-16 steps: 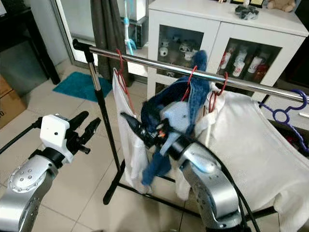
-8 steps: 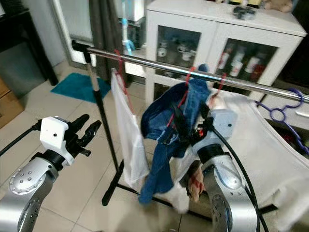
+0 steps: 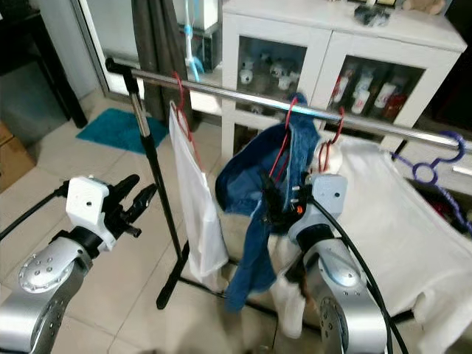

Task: Hang hanger

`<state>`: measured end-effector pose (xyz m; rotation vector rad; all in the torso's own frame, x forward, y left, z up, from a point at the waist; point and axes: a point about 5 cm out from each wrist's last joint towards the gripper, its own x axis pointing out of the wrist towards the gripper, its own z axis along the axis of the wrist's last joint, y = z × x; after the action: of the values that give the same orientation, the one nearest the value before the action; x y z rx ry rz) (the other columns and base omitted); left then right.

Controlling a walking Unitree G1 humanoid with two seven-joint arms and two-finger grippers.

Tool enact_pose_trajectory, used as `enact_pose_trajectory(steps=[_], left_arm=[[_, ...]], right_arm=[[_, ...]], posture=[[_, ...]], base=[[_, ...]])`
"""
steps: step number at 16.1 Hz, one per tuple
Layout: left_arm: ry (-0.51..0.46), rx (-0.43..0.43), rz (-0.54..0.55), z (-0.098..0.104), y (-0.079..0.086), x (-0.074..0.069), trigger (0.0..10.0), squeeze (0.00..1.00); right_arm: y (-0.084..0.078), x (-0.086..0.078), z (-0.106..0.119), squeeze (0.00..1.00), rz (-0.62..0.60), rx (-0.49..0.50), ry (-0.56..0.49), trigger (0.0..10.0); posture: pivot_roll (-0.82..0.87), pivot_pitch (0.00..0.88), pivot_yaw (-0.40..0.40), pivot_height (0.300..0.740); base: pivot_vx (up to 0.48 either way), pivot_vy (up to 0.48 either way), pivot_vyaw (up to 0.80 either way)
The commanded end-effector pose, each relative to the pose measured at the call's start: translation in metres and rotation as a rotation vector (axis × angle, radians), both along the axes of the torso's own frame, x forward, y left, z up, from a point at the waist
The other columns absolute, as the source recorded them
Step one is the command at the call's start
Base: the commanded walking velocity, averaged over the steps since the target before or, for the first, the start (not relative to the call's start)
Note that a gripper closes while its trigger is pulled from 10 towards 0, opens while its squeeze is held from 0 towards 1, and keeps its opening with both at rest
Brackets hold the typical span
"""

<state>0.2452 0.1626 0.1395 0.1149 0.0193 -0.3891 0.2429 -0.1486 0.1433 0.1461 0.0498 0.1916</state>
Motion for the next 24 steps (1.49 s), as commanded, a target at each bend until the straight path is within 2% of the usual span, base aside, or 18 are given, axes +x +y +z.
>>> enact_pose_trajectory(steps=[1, 11, 15, 17, 19, 22, 24], left_arm=[[0.022, 0.011, -0.005, -0.004, -0.001, 0.0, 10.0, 0.0], [0.019, 0.01, -0.005, -0.005, 0.0, 0.0, 10.0, 0.0], [0.04, 0.005, 0.005, -0.011, 0.001, 0.0, 10.0, 0.0], [0.066, -0.022, 0.041, -0.017, 0.005, 0.0, 10.0, 0.0], [0.102, -0.011, 0.062, -0.028, 0.009, 0.0, 10.0, 0.0], [0.189, -0.05, 0.098, -0.047, 0.014, -0.002, 10.0, 0.0], [0.189, -0.05, 0.098, -0.047, 0.014, -0.002, 10.0, 0.0]], right_arm=[[0.002, 0.0, 0.004, 0.0, 0.001, -0.018, -0.001, 10.0], [0.001, 0.0, 0.003, 0.0, 0.007, -0.021, 0.015, 10.0], [-0.002, 0.0, -0.01, 0.0, -0.016, -0.054, 0.067, 10.0], [-0.005, 0.001, -0.014, 0.0, -0.043, -0.055, 0.082, 10.0], [-0.008, -0.001, -0.021, 0.0, -0.043, -0.024, 0.109, 10.0], [-0.015, -0.001, -0.041, 0.0, -0.049, -0.059, 0.195, 10.0], [-0.015, -0.001, -0.041, 0.0, -0.049, -0.059, 0.195, 10.0]], posture=[[0.0, 0.0, -0.008, 0.74], [0.0, 0.0, -0.013, 0.74], [0.0, 0.0, -0.012, 0.74], [0.0, 0.0, -0.007, 0.74], [0.0, 0.0, -0.009, 0.74], [0.0, 0.0, -0.021, 0.74], [0.0, 0.0, -0.021, 0.74]], base=[[-0.296, 0.0, 0.0], [-0.287, 0.0, 0.0], [0.0, 0.0, 0.0], [0.0, 0.0, 0.0], [0.0, 0.0, 0.0], [0.0, 0.0, 0.0], [0.0, 0.0, 0.0]])
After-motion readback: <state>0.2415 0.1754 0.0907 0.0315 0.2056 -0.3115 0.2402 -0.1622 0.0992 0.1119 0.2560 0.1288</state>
